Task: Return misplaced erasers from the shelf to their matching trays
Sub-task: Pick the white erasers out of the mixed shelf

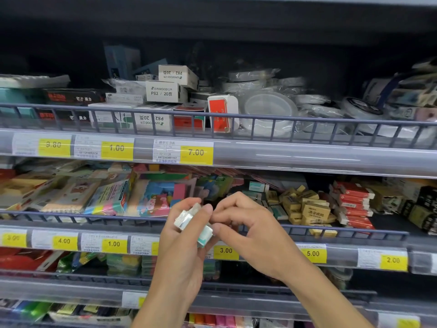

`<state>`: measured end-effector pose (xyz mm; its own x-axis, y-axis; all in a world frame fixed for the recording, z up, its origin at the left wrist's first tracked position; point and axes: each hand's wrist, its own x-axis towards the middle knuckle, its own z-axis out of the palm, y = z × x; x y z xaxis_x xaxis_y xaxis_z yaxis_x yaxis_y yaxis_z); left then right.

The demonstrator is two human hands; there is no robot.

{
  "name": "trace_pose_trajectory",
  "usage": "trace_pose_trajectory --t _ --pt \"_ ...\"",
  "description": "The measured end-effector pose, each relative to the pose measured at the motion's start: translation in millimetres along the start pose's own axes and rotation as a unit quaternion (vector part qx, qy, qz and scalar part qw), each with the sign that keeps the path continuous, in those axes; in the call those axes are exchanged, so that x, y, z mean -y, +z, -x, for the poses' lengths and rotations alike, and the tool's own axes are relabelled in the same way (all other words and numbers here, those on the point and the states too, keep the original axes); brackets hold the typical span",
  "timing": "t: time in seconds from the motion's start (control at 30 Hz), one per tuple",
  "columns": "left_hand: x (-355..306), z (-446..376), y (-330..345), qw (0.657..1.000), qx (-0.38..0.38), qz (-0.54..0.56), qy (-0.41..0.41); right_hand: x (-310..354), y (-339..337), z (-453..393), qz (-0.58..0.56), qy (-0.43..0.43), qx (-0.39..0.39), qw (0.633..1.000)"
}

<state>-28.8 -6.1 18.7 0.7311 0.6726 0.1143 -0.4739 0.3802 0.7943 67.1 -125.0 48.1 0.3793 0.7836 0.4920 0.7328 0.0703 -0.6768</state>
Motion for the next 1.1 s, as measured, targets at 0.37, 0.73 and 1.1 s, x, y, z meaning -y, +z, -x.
trace_pose_trajectory --t 0.37,0.73,1.1 --pt "-14 -6 -15 1.0 -0.01 -0.004 0.006 -71 -41 -80 0.303 0.211 0.052 0.928" --pt "-24 -5 -33 1.0 -0.007 -0.018 0.007 -86 -34 -87 0.332 0.237 0.084 0.909" --pt "-33 20 -83 0.997 0.049 -0.063 -0.015 -1 17 30 -0.2 0.177 -0.11 0.957"
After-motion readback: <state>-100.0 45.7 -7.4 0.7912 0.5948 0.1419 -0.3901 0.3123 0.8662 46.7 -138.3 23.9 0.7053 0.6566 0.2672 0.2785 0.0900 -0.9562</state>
